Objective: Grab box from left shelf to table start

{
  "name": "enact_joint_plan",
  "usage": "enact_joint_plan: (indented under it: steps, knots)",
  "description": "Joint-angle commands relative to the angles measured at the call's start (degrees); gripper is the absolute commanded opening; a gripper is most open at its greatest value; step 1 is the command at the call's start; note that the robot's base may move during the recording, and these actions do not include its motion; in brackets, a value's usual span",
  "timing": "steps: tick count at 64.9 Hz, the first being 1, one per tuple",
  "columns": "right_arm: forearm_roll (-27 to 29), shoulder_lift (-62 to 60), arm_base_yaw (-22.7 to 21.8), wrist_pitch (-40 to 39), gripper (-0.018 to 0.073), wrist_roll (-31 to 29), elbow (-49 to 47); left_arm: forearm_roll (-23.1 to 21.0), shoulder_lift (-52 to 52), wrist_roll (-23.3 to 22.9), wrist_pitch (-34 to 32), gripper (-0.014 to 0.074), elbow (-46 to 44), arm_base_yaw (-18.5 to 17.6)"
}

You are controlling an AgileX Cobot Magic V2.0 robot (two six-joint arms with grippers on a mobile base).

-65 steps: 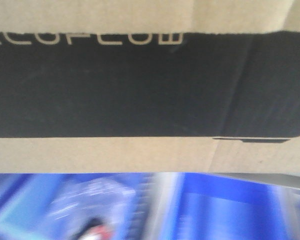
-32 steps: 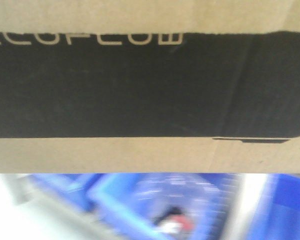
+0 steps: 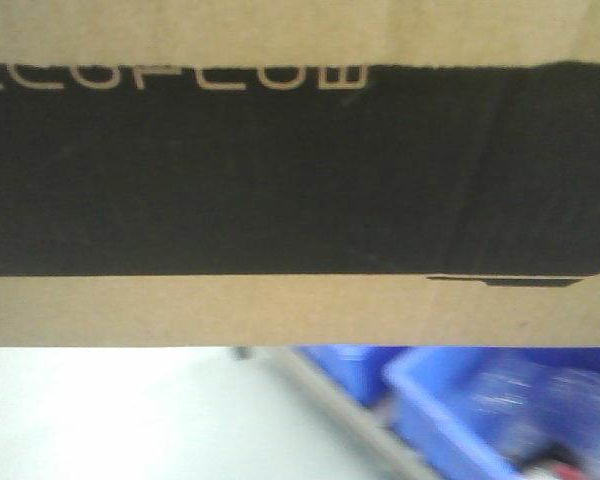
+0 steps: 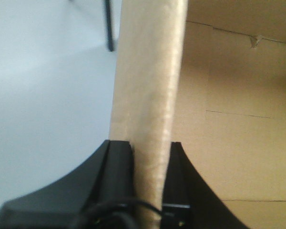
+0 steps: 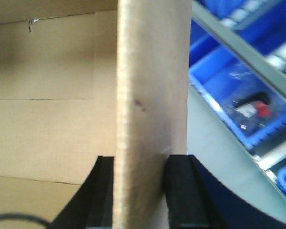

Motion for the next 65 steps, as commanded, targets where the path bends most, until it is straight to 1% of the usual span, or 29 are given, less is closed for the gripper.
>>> enact_joint_plan:
  steps: [1, 28, 33, 46, 65]
  knots:
    - [-5.16, 0.37, -0.27, 3.79, 0.0056, -0.05, -1.68, 0.26, -0.44, -2.63, 2.61, -0.0102, -2.34, -0.15]
    - [-5.16, 0.37, -0.27, 3.79, 0.0056, -0.05, -1.68, 0.26, -0.44, -2.63, 2.61, -0.0102, -2.34, -0.15]
    - [-5.16, 0.37, -0.27, 3.79, 0.0056, -0.05, -1.68, -0.61, -0.44, -2.63, 2.61, -0.0102, -2.34, -0.15]
    - [-5.16, 0.37, -0.27, 3.79, 0.0056, -0.05, -1.68, -5.63, -0.44, -2.63, 2.61, -0.0102, -2.34, -0.15]
    - [-5.16, 0.37, -0.27, 3.79, 0.0056, -0.05, -1.68, -16.72, -0.44, -2.63, 2.61, -0.0102, -2.34, -0.15]
